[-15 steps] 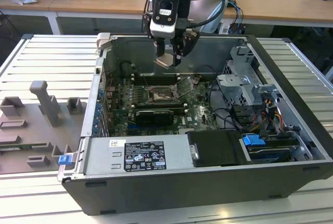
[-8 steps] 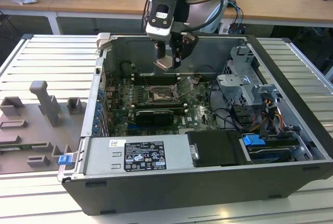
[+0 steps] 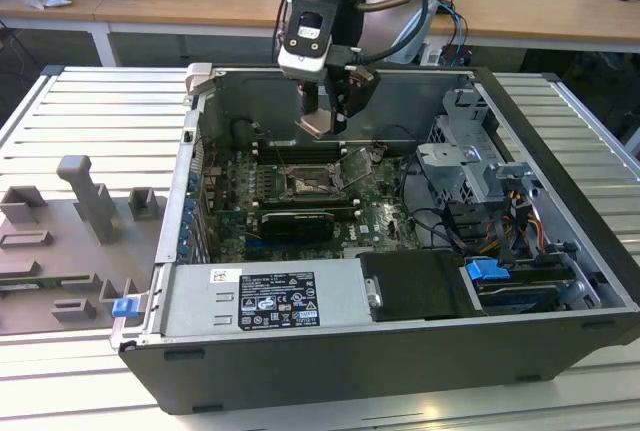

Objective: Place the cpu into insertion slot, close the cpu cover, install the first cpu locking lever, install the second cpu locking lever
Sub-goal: 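Place the cpu into insertion slot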

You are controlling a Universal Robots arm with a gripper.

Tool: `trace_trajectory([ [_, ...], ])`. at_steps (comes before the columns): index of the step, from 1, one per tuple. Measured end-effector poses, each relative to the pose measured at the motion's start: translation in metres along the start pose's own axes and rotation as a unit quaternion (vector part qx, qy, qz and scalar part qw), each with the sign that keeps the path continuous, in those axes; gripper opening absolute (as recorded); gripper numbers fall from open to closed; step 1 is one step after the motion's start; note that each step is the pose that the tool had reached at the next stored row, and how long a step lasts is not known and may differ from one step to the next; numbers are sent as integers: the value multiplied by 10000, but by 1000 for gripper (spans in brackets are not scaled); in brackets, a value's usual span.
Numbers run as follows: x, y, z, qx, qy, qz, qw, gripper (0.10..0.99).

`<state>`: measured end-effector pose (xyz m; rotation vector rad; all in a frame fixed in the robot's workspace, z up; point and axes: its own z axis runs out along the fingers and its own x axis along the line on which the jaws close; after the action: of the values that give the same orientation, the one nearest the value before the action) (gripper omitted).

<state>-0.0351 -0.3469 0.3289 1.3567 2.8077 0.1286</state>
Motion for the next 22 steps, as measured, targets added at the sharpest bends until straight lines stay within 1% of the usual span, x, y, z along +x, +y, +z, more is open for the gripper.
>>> trace_trajectory([
  [6,0,-2,24,-1,-6,74,10000,533],
  [15,0,-4,66,-6,-27,323,9995,533],
  [17,0,-6,79,-5,-37,484,9988,533],
  [18,0,-7,94,-7,-49,641,9979,533],
  [20,-1,-9,123,-11,-76,960,9954,533],
  [22,-1,-10,135,-14,-88,1115,9937,533],
])
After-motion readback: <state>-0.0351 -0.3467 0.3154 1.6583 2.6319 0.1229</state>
